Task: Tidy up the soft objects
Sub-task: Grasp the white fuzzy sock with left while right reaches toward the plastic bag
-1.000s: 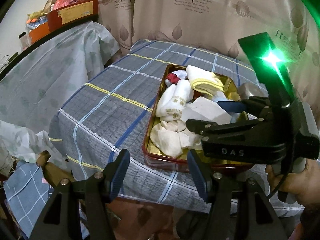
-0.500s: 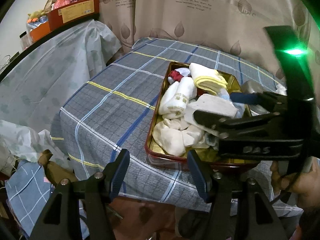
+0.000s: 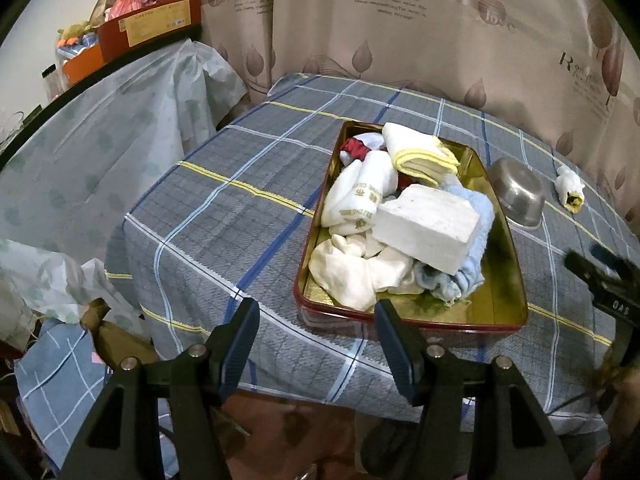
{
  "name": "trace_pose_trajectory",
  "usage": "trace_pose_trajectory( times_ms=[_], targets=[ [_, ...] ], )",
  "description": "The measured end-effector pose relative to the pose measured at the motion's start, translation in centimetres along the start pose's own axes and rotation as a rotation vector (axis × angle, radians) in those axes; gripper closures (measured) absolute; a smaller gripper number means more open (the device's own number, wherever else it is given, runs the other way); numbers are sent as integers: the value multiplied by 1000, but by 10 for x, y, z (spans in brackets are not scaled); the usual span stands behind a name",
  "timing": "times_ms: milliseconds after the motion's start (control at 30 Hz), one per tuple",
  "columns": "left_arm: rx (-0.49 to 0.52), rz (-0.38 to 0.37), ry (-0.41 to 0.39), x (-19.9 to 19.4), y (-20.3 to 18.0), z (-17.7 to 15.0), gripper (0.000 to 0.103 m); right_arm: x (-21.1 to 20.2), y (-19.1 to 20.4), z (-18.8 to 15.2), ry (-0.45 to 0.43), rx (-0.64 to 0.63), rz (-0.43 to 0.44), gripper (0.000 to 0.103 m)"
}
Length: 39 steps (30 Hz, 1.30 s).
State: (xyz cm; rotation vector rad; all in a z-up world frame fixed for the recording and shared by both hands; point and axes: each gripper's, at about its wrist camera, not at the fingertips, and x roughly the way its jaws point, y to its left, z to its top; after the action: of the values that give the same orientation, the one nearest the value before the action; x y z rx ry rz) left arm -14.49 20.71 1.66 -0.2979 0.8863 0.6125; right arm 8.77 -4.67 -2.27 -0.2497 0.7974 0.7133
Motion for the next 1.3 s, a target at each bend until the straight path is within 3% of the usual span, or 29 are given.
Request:
trace_pose_trajectory(
  times_ms=[100, 333, 600, 833, 1033, 1300],
  targets=[
    [9, 9, 2, 1, -2, -1, 42, -5, -57, -23, 50, 36, -170, 1],
    [36, 38, 10, 4, -11, -5, 42, -23, -152, -43, 85, 156, -355, 1],
    [101, 103, -13, -1, -27, -10, 42, -27, -211, -48, 93, 323, -409, 0],
    [154, 104, -73, -23, -46, -3, 42, -20, -227, -52, 139, 402, -366, 0],
    [216, -91, -74, -37, -100, 14, 42, -22, -218, -50, 120, 354, -336, 0],
    [384, -306, -16, -27, -223, 43, 42, -34, -218, -48, 56, 371, -330, 0]
  ],
)
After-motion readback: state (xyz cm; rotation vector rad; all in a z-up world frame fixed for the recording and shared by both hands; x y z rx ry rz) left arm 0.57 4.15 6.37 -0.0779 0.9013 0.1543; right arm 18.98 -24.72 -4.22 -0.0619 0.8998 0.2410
